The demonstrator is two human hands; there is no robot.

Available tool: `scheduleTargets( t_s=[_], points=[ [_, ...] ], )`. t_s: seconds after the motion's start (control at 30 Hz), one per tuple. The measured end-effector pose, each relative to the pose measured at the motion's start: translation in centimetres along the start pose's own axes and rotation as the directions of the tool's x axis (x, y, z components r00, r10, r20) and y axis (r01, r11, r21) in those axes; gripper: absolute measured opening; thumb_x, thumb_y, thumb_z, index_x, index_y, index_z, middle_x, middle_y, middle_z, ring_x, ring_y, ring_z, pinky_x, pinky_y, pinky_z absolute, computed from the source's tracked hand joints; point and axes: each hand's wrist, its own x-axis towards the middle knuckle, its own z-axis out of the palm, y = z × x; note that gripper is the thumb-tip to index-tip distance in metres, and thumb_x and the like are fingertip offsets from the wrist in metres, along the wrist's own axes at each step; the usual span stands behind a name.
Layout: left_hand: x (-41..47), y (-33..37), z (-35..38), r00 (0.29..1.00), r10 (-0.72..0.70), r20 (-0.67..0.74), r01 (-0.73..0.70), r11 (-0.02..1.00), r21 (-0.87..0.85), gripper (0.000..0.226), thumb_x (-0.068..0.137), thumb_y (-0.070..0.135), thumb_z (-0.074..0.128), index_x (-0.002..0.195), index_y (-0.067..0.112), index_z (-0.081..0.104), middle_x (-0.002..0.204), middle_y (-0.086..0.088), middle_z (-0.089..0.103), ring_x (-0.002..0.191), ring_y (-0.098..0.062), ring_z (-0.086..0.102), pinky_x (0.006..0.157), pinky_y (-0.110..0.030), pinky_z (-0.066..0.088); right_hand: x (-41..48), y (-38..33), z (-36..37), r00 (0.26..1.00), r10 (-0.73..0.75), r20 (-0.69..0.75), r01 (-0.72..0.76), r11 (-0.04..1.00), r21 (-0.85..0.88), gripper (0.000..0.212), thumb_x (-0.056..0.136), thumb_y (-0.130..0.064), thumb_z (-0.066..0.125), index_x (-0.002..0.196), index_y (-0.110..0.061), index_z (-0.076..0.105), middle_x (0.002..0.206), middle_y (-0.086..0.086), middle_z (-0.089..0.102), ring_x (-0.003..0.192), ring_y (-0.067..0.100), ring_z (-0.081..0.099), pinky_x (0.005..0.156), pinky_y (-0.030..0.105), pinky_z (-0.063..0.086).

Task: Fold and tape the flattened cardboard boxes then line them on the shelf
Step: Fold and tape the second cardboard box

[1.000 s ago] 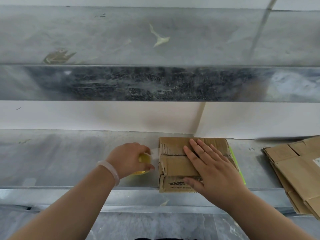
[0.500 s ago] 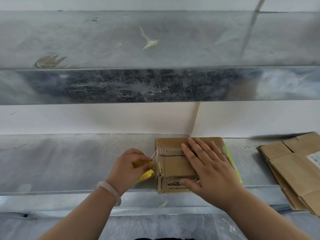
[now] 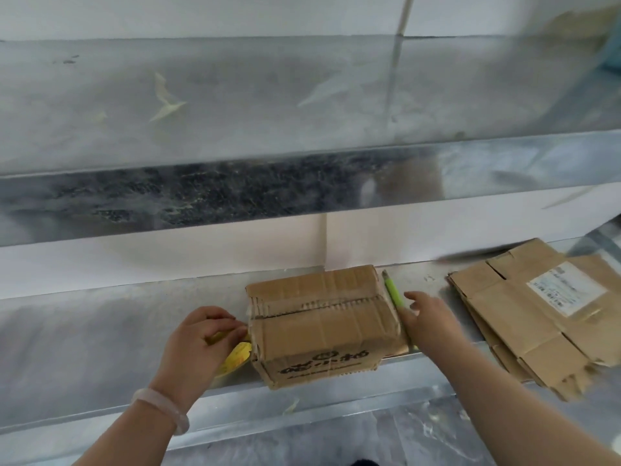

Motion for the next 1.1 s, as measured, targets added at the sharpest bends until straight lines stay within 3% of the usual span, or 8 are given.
scheduleTargets(
  t_s=[0.1, 0.27, 0.47, 0.6, 0.7, 0.83, 0.93, 1.1],
  points=[
    [-0.2, 0.1, 0.0, 1.0, -0.001, 0.003, 0.001, 1.0, 0.02, 0.037, 0.074, 0.012, 0.078, 0.069, 0.046, 0.063, 0.091, 0.016, 0.061, 0.084, 0.002, 0.057, 0.07, -0.001, 0.038, 0.8, 0.0, 1.3, 0.999, -0.034, 0.017, 0.037, 0.974, -0.222, 0.036, 0.094, -0.026, 0.055, 0.13, -0.02, 0.053, 0.121, 0.006, 0.056, 0.109, 0.024, 0.057, 0.091, 0.036, 0.049],
    [-0.9, 0.8, -0.2, 0.996, -0.088, 0.026, 0.087, 0.996, 0.03, 0.026, 0.079, 0.019, 0.075, 0.075, 0.042, 0.066, 0.095, 0.019, 0.059, 0.086, -0.001, 0.059, 0.072, -0.008, 0.039, 1.2, 0.6, 1.6, 0.997, -0.07, 0.02, 0.072, 0.964, -0.254, 0.021, 0.093, -0.017, 0.054, 0.113, -0.015, 0.056, 0.105, 0.003, 0.055, 0.091, 0.02, 0.057, 0.083, 0.036, 0.052],
    [-2.1, 1.7, -0.6, 0.994, -0.112, -0.011, 0.113, 0.992, 0.061, 0.025, 0.08, 0.025, 0.075, 0.08, 0.045, 0.06, 0.09, 0.024, 0.061, 0.083, 0.001, 0.057, 0.068, -0.008, 0.038, -2.4, 0.7, -1.4, 0.991, 0.047, -0.125, -0.013, 0.966, 0.259, 0.026, 0.096, -0.008, 0.04, 0.117, -0.007, 0.055, 0.093, 0.009, 0.058, 0.074, 0.019, 0.054, 0.055, 0.028, 0.038],
    [-2.1, 1.5, -1.3, 0.994, -0.106, 0.036, 0.104, 0.993, 0.054, 0.02, 0.081, 0.025, 0.072, 0.078, 0.041, 0.061, 0.089, 0.022, 0.06, 0.084, -0.002, 0.056, 0.069, -0.01, 0.039, -8.2, -0.3, -3.6, 0.975, -0.054, -0.216, 0.122, 0.94, 0.318, 0.025, 0.099, -0.012, 0.04, 0.122, -0.017, 0.05, 0.09, 0.004, 0.058, 0.071, 0.024, 0.054, 0.055, 0.033, 0.038],
    [-1.7, 1.0, -1.9, 0.996, -0.058, 0.068, 0.054, 0.997, 0.056, 0.015, 0.081, 0.021, 0.073, 0.078, 0.034, 0.066, 0.089, 0.022, 0.059, 0.085, 0.001, 0.055, 0.069, -0.001, 0.036, -13.5, -3.0, -3.8, 0.948, -0.292, -0.129, 0.314, 0.926, 0.208, 0.022, 0.098, -0.01, 0.044, 0.11, -0.028, 0.05, 0.084, -0.001, 0.057, 0.07, 0.014, 0.053, 0.056, 0.032, 0.04],
    [-1.1, -0.2, -2.5, 0.995, 0.005, 0.102, -0.007, 1.0, 0.024, 0.012, 0.079, 0.024, 0.075, 0.077, 0.034, 0.069, 0.091, 0.025, 0.056, 0.086, 0.008, 0.052, 0.073, 0.001, 0.034, -19.5, -8.4, -1.2, 0.862, -0.503, 0.069, 0.498, 0.864, 0.076, 0.025, 0.099, -0.021, 0.043, 0.106, -0.045, 0.039, 0.086, -0.018, 0.049, 0.081, -0.003, 0.05, 0.067, 0.017, 0.042],
    [-0.6, -1.0, -2.7, 0.989, 0.047, 0.14, -0.049, 0.999, 0.01, 0.006, 0.08, 0.03, 0.074, 0.081, 0.036, 0.073, 0.096, 0.022, 0.056, 0.088, 0.005, 0.051, 0.076, 0.0, 0.032, -22.1, -12.4, 1.8, 0.843, -0.531, 0.086, 0.531, 0.847, 0.016, 0.039, 0.101, -0.027, 0.038, 0.127, -0.053, 0.026, 0.099, -0.026, 0.042, 0.078, 0.001, 0.052, 0.067, 0.016, 0.043],
    [-0.4, -1.7, -2.8, 0.978, 0.116, 0.172, -0.114, 0.993, -0.02, 0.011, 0.08, 0.036, 0.072, 0.088, 0.03, 0.076, 0.098, 0.016, 0.056, 0.086, 0.008, 0.049, 0.072, 0.0, 0.031, -22.9, -15.5, 5.7, 0.912, -0.398, 0.099, 0.41, 0.891, -0.197, 0.058, 0.102, -0.018, 0.036, 0.147, -0.044, 0.011, 0.124, -0.014, 0.042, 0.084, 0.013, 0.058, 0.059, 0.021, 0.042]
  ],
)
